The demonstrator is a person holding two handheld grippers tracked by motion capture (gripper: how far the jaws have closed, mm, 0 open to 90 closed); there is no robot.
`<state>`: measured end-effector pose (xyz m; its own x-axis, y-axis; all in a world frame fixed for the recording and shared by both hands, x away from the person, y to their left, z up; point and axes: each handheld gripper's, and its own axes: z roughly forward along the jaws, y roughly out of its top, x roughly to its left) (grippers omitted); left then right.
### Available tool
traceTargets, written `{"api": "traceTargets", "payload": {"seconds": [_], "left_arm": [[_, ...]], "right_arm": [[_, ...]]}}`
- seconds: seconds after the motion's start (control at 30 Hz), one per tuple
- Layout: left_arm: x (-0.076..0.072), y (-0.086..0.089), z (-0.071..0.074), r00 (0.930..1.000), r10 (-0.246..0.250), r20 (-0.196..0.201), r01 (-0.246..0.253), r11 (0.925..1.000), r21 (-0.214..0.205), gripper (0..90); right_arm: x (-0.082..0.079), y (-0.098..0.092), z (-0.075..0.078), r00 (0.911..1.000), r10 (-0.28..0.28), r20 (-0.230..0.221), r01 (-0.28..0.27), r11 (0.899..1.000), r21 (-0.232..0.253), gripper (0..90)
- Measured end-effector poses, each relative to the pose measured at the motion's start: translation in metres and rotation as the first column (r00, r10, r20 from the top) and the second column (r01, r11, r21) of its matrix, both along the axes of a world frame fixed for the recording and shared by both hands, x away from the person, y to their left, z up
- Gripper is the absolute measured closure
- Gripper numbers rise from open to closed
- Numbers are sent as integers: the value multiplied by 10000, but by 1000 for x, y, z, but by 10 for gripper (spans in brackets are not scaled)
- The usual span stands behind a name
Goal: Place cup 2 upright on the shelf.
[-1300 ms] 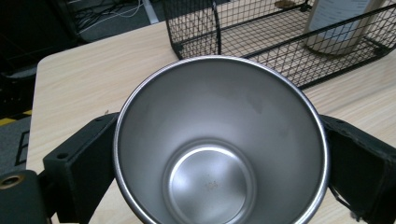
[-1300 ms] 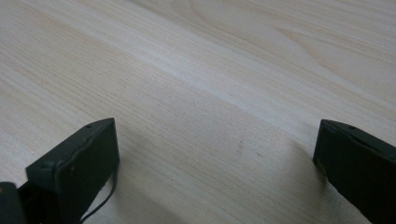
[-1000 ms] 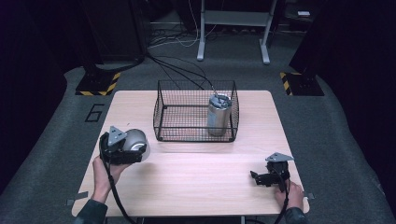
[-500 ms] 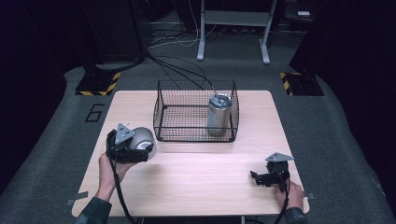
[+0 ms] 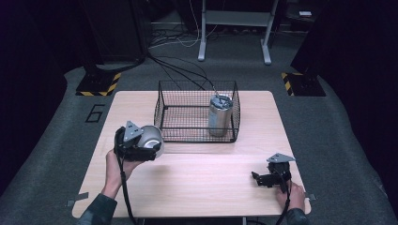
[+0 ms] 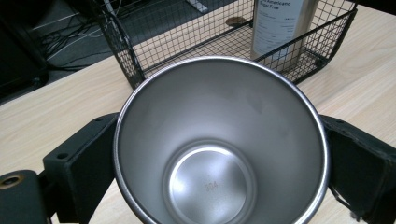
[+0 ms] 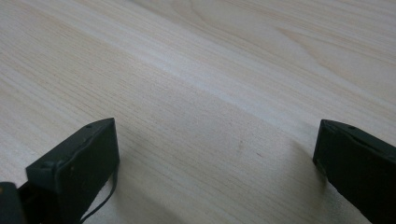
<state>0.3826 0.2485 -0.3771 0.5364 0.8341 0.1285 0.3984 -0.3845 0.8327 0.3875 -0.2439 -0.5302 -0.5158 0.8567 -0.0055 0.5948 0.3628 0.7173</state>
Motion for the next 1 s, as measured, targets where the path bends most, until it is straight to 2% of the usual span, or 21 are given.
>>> {"api": "traceTargets", "payload": {"seconds": [0.5, 1.0], "left_arm": [[8, -20, 12, 9988, -414, 278, 416, 9991, -74, 60], [20, -39, 24, 9961, -812, 334, 816, 9966, -107, 60]], "right_arm": [[0, 0, 0, 10000, 5, 3, -5, 10000, -3, 0], [0, 0, 0, 10000, 0, -1, 0, 10000, 1, 0]]}}
